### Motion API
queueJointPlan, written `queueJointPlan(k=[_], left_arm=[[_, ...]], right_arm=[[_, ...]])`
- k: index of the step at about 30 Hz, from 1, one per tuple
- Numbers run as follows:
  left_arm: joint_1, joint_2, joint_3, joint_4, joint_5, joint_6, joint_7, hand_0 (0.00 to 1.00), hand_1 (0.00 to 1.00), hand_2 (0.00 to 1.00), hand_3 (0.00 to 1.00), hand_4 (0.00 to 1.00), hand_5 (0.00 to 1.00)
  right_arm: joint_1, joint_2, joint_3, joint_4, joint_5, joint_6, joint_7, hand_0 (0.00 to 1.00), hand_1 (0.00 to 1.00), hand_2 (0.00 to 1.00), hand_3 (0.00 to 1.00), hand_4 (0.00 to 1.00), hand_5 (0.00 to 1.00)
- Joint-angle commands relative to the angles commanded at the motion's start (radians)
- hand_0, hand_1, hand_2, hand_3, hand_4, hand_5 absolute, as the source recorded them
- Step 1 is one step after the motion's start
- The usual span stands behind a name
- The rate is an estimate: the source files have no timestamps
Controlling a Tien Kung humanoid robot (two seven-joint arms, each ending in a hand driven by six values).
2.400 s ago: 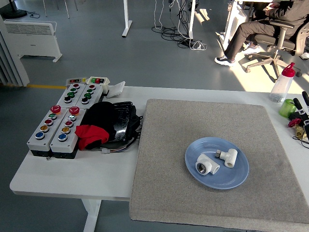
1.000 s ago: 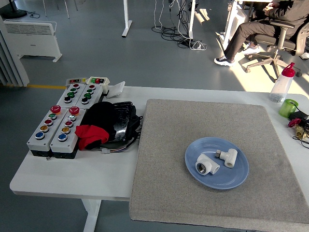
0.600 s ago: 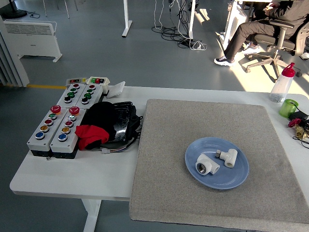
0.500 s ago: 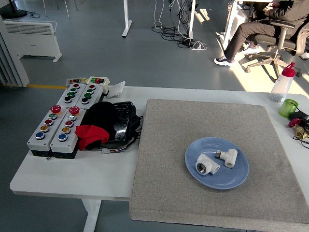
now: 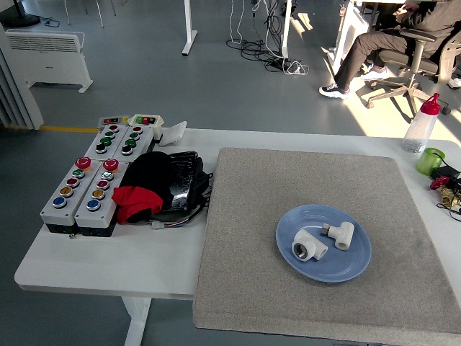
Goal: Pick pipe place plate twice
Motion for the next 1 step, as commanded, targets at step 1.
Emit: queueJointPlan(k=[1], left_arm=[[0.0,0.0,0.0,0.0,0.001,0.0,0.0,0.582,0.577,0.582,0.465,0.406,0.998]], right_arm=[[0.0,0.0,0.0,0.0,0.0,0.0,0.002,0.764,0.706,0.73,0.68,0.467,0.601]])
